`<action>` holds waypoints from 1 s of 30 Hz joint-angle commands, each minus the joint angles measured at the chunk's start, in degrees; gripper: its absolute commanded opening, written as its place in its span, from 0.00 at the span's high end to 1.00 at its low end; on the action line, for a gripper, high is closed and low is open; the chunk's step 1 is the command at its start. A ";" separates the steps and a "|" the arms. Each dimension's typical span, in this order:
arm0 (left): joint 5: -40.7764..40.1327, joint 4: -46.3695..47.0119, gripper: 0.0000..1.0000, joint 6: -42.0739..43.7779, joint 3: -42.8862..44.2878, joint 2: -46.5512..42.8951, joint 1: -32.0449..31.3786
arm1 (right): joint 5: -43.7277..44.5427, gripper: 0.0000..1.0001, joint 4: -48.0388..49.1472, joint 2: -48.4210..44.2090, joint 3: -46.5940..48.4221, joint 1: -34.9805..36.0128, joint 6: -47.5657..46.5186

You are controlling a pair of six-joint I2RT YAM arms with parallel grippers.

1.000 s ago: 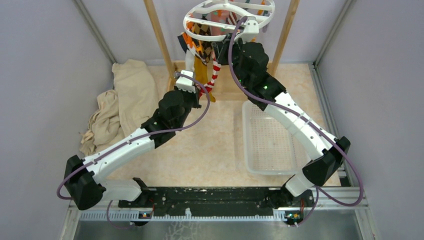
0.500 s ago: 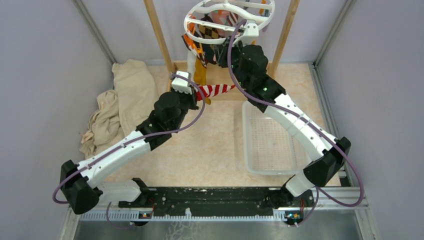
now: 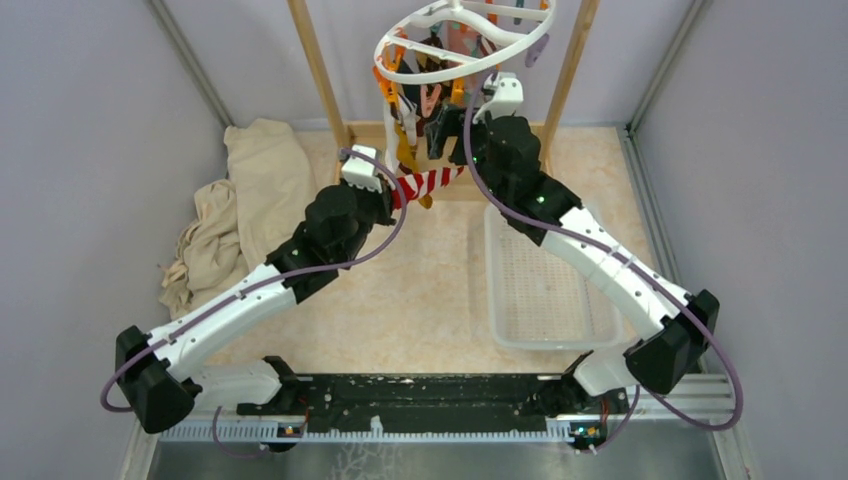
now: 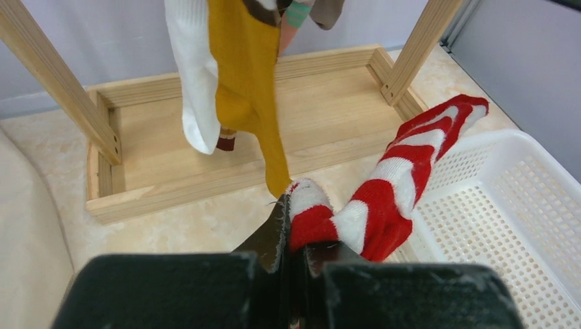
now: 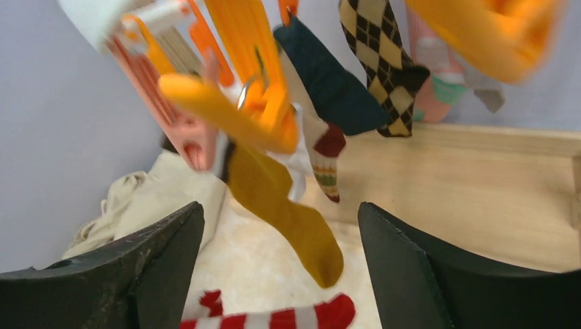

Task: Remove the socks clipped to the hanger
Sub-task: Remove the sock from the hanger, then place the sock in the bin.

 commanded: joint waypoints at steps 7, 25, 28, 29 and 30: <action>7.60 -3.60 1.00 -2.65 5.51 -1.03 -0.20 | 10.40 0.09 -13.72 -12.54 -5.43 0.26 3.34; 17.94 2.36 1.00 -8.51 13.11 14.73 -7.15 | 22.66 0.03 -28.23 -25.44 -1.45 0.09 3.41; 18.10 3.51 1.00 -8.63 15.67 18.48 -9.79 | 22.34 0.03 -29.48 -26.02 -0.38 0.09 3.69; 18.00 3.90 1.00 -8.40 16.46 19.92 -10.65 | 22.18 0.02 -29.73 -26.53 -0.39 0.09 3.87; 17.89 4.23 1.00 -8.10 17.29 21.35 -11.44 | 22.03 0.02 -30.13 -27.08 -0.40 0.09 4.09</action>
